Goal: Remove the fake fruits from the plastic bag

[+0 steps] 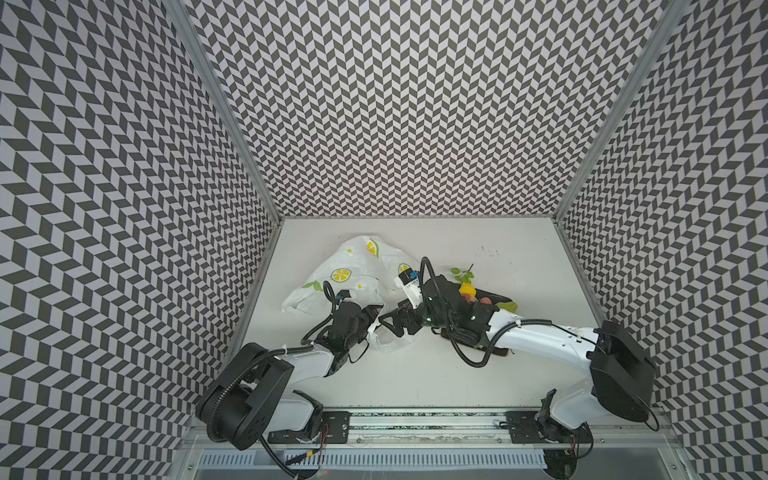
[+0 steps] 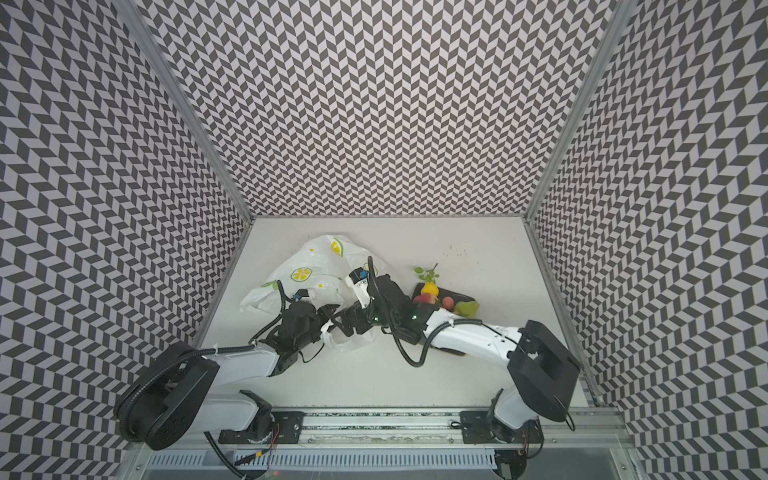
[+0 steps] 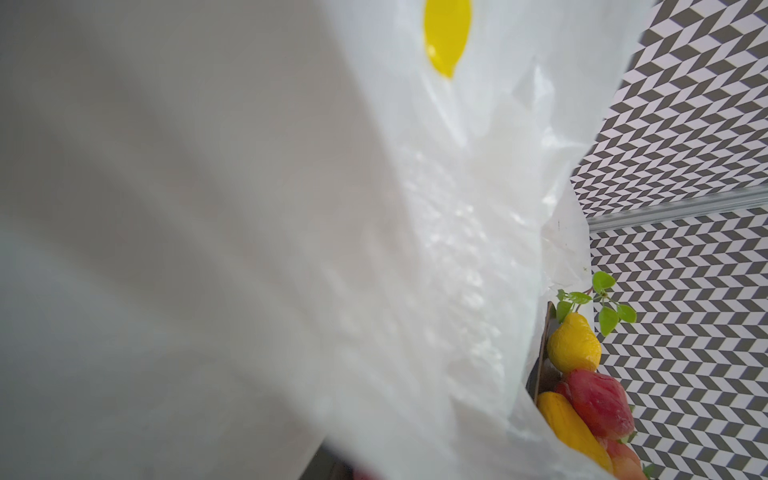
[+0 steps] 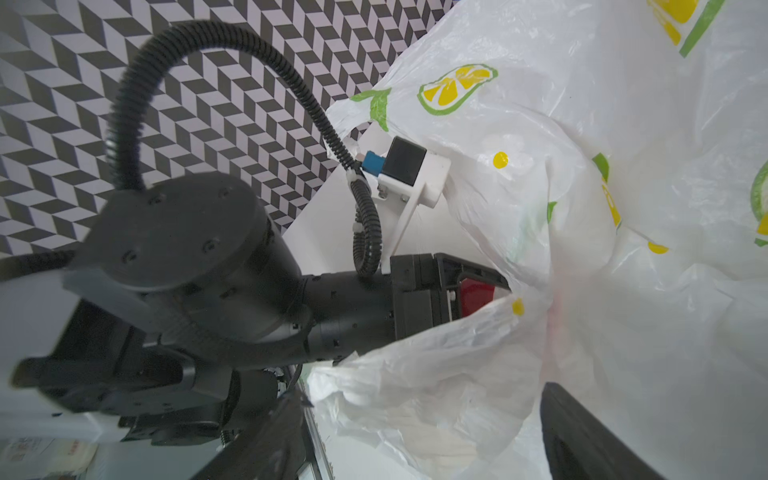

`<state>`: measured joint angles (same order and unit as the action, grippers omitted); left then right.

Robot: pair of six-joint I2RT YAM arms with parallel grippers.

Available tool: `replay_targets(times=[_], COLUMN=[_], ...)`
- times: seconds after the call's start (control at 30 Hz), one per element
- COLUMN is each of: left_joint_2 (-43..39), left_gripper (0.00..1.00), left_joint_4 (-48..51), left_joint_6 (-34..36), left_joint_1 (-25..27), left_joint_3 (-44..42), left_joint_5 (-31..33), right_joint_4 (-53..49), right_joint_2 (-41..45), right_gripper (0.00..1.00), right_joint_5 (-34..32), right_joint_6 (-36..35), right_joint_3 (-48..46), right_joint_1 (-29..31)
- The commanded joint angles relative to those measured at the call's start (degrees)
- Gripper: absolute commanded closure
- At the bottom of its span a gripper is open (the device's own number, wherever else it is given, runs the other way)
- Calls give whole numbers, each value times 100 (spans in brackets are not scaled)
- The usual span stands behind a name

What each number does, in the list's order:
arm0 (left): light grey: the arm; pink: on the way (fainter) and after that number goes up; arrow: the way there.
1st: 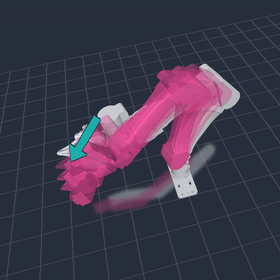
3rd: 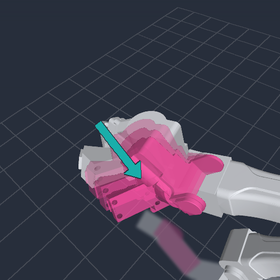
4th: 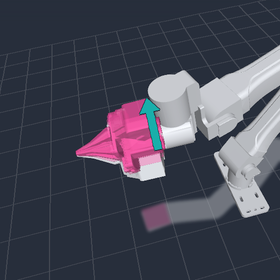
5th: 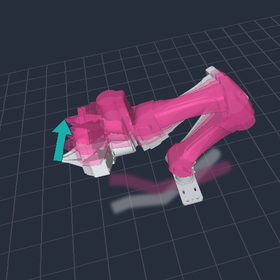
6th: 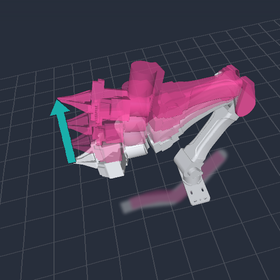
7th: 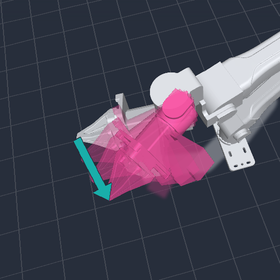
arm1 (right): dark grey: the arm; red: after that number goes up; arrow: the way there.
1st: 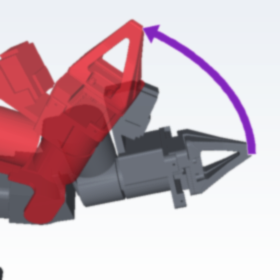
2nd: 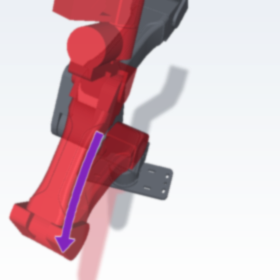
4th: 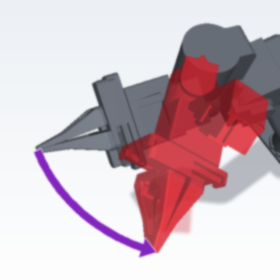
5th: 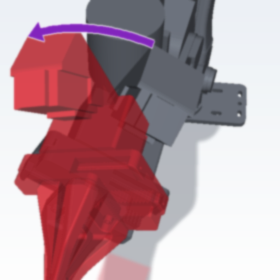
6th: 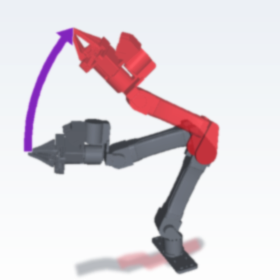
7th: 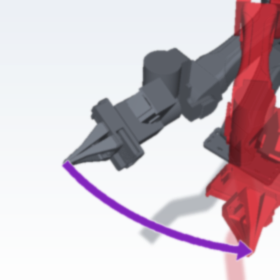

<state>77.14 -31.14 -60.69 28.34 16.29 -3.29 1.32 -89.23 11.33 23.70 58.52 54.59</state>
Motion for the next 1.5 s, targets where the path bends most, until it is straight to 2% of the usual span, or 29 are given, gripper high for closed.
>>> replay_targets(times=[0.0,0.13,0.2,0.3,0.53,0.6,0.63,1.03,1.07,1.1,1.13,1.2,1.23,1.3,1.47], left_joint_2=[-48,-85,-113,-140,-235,-268,-295,-550,-539,-534,-517,-507,-516,-534,-505], left_gripper=[63,62,62,61,61,60,60,59,59,60,60,60,60,60,60], left_joint_4=[72,115,137,175,276,302,325,490,488,475,466,448,434,426,422], left_joint_6=[77,70,68,57,71,80,83,224,238,249,264,259,265,264,259], left_joint_1=[-29,-26,-30,-30,-29,-24,-30,-65,-65,-56,-42,-6,5,41,136], left_joint_3=[23,20,23,31,24,29,32,-30,-38,-45,-58,-74,-81,-86,-57], left_joint_5=[68,90,92,116,178,206,221,246,233,224,223,244,255,284,358], right_joint_4=[43,-165,-165,-155,-37,-65,-68,-133,-146,-166,-168,-146,-98,-40,-280], right_joint_2=[-325,-641,-699,-788,-656,-590,-526,54,55,52,64,90,87,34,-439], right_gripper=[12,12,18,35,86,98,100,98,85,64,49,34,28,25,26], right_joint_5=[-430,-726,-783,-708,-726,-760,-782,-862,-795,-705,-629,-532,-474,-446,-711], right_joint_6=[216,388,465,499,608,609,604,633,634,637,670,783,882,1182,2329], right_joint_3=[364,592,566,537,293,220,155,-568,-539,-474,-388,-246,-189,-83,360], right_joint_1=[85,242,255,258,248,228,212,-48,-45,-48,-45,-29,-27,-27,72])
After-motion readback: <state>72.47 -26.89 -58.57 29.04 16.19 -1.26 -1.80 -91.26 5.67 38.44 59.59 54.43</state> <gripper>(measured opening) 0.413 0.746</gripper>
